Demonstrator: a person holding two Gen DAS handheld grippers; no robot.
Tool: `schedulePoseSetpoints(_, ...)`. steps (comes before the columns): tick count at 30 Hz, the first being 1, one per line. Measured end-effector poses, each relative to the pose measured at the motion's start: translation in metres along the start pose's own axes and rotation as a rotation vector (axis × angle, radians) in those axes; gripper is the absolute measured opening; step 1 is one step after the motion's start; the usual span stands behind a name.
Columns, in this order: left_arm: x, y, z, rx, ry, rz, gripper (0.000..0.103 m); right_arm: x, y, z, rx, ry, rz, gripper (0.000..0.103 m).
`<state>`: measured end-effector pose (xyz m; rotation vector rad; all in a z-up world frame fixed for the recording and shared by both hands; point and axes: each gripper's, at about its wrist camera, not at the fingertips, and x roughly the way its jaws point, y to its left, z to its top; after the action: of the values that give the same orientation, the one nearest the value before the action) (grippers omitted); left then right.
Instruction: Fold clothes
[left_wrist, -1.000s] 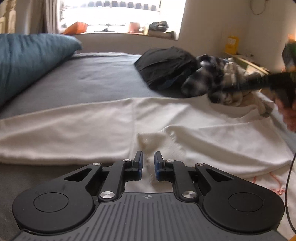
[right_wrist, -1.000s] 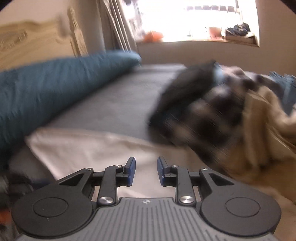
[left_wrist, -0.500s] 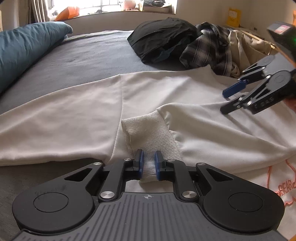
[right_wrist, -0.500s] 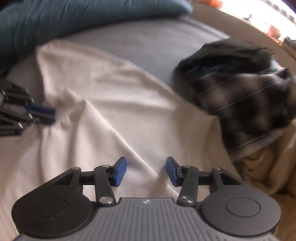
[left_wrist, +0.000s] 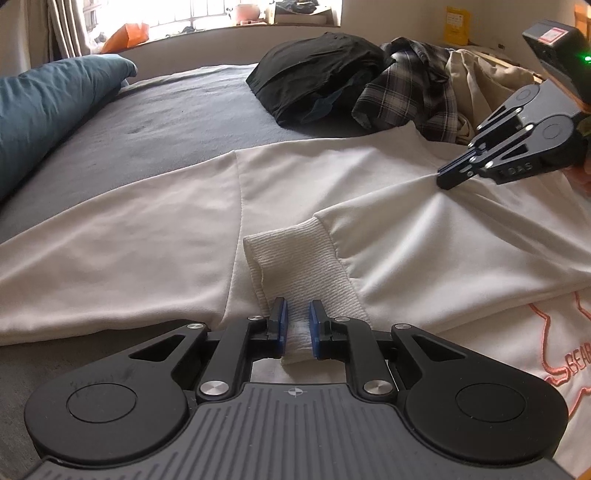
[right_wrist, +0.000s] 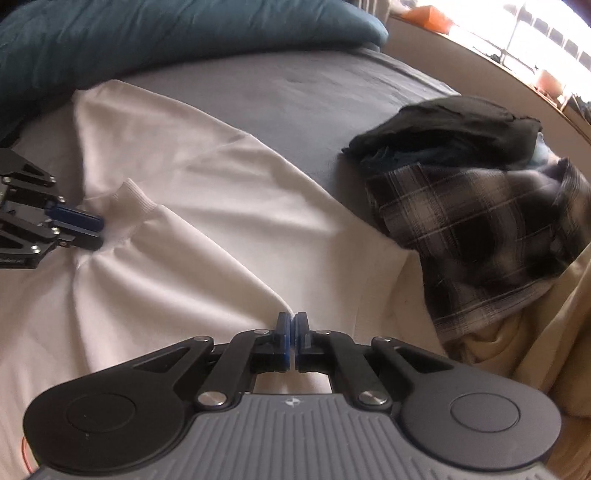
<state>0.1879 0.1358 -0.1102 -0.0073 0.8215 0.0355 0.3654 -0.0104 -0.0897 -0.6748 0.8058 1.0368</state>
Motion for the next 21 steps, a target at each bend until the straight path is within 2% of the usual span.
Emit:
schedulePoseSetpoints(3,0.0,-0.002,0.0,0.017,-0.003,0.006,0.014,0.005,-0.003,-0.002,0.063,-0.018,-0.018,0.005)
schedulePoseSetpoints(5,0.0,-0.001,0.0,0.022,-0.005,0.006,0.014,-0.003,-0.02,-0.004,0.183,-0.065,-0.027,0.021)
schedulePoseSetpoints(7,-0.001,0.0,0.0,0.026,-0.009,0.003,0.014,-0.02,-0.042,-0.013,0.315,-0.12,-0.07,0.032)
schedulePoseSetpoints(10,-0.003,0.001,-0.001,0.026,-0.018,-0.003,0.014,-0.053,-0.078,-0.037,0.501,-0.181,-0.13,0.032)
schedulePoseSetpoints(11,-0.004,0.001,0.0,0.025,-0.022,-0.006,0.014,-0.063,-0.086,-0.047,0.525,-0.184,-0.148,0.032)
schedulePoseSetpoints(16,-0.017,0.001,0.005,0.042,-0.089,0.001,0.014,-0.094,-0.104,-0.098,0.53,-0.12,-0.206,0.032)
schedulePoseSetpoints(18,-0.018,-0.004,0.008,0.059,-0.099,-0.016,0.014,-0.093,-0.105,-0.109,0.482,-0.056,-0.214,0.033)
schedulePoseSetpoints(21,-0.01,-0.017,0.01,0.103,-0.073,-0.021,0.014,-0.086,-0.1,-0.112,0.376,0.009,-0.229,0.037)
